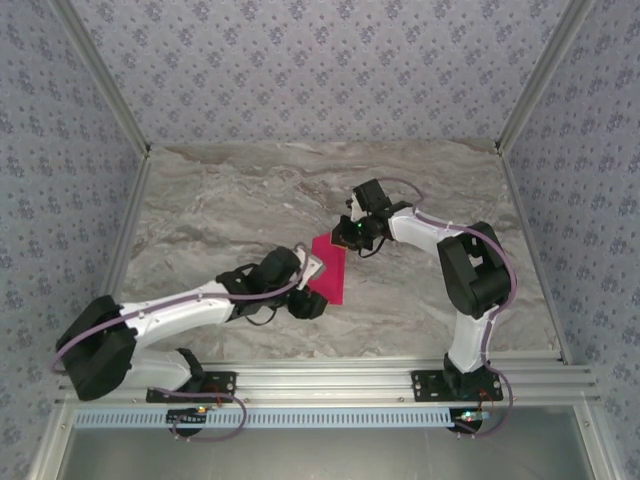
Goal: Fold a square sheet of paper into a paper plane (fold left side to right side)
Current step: Fold the triangle a second time at the center of the table.
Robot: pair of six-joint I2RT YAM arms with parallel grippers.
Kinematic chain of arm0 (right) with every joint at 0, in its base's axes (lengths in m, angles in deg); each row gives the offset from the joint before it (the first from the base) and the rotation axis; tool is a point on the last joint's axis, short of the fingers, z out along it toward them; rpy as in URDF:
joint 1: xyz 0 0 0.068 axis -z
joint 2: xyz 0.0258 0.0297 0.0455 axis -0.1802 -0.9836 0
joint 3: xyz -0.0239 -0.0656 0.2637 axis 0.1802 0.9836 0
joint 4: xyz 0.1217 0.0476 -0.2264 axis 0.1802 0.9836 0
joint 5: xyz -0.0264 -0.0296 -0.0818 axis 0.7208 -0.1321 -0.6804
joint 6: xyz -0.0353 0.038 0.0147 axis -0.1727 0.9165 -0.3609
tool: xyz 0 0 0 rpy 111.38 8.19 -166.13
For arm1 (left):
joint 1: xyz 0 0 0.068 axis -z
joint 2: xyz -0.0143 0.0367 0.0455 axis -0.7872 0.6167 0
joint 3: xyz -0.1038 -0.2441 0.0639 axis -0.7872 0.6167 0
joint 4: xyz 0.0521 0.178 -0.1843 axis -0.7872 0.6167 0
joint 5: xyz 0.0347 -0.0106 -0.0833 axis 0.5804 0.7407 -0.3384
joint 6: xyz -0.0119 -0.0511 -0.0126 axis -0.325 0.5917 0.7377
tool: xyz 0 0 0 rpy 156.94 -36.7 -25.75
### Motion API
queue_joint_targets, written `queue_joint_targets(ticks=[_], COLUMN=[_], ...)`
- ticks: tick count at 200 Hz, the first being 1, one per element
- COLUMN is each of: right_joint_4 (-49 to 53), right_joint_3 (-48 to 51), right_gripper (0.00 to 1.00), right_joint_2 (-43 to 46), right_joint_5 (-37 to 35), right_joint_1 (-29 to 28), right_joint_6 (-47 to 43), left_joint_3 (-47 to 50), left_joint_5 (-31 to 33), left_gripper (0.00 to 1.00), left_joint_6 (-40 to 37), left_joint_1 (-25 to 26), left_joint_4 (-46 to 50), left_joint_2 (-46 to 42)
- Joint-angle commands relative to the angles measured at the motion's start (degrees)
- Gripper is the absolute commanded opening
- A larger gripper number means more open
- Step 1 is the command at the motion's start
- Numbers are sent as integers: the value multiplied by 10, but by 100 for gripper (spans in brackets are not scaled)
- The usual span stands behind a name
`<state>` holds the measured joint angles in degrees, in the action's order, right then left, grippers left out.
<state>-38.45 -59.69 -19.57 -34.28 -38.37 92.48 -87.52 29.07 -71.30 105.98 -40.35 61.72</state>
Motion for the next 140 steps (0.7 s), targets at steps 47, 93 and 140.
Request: queue_joint_targets(ticks=[47,93,140], right_joint_4=[22,20,18], right_joint_3=[-14,-15,-15], right_gripper=[14,14,14], right_joint_2=[1,0,-2], right_joint_5=[7,9,9], right_joint_1=[1,1,0], right_joint_6=[-3,-3,-4], left_joint_3=[-122,-181,-195], left_joint_5=[113,242,312], left_gripper=[64,64,63], left_joint_6=[-25,-25,-23], left_joint_1=[77,115,133], left_joint_4=[47,115,129], left_joint_2=[133,194,215])
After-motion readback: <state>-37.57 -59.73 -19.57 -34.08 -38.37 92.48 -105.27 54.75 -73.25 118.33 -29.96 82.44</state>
